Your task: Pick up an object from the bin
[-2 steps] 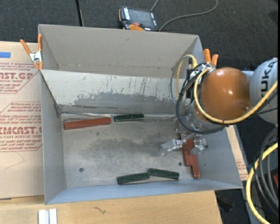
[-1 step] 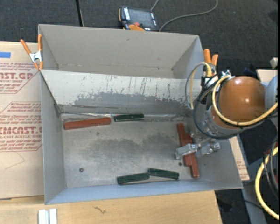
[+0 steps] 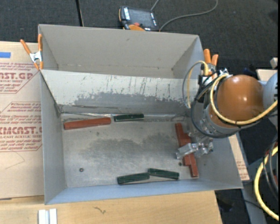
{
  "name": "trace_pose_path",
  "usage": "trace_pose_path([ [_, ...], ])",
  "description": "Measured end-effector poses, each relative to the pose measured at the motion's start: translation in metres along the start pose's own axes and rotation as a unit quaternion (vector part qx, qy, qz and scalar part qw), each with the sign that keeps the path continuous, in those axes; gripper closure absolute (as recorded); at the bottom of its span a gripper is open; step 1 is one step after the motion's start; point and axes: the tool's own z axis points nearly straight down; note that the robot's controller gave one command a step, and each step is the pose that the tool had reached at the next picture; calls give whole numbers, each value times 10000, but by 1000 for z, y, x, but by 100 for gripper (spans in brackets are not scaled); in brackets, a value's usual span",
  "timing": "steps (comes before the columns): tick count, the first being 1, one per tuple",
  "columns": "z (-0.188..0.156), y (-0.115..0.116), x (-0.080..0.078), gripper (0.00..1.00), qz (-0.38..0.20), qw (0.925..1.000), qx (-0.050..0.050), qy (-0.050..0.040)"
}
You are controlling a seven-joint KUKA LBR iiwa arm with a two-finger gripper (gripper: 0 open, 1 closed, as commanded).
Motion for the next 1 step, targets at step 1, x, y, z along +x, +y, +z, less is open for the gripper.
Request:
trace_pose_path([
  [1,-128,-57,-22,100,6,10000,-6,96],
])
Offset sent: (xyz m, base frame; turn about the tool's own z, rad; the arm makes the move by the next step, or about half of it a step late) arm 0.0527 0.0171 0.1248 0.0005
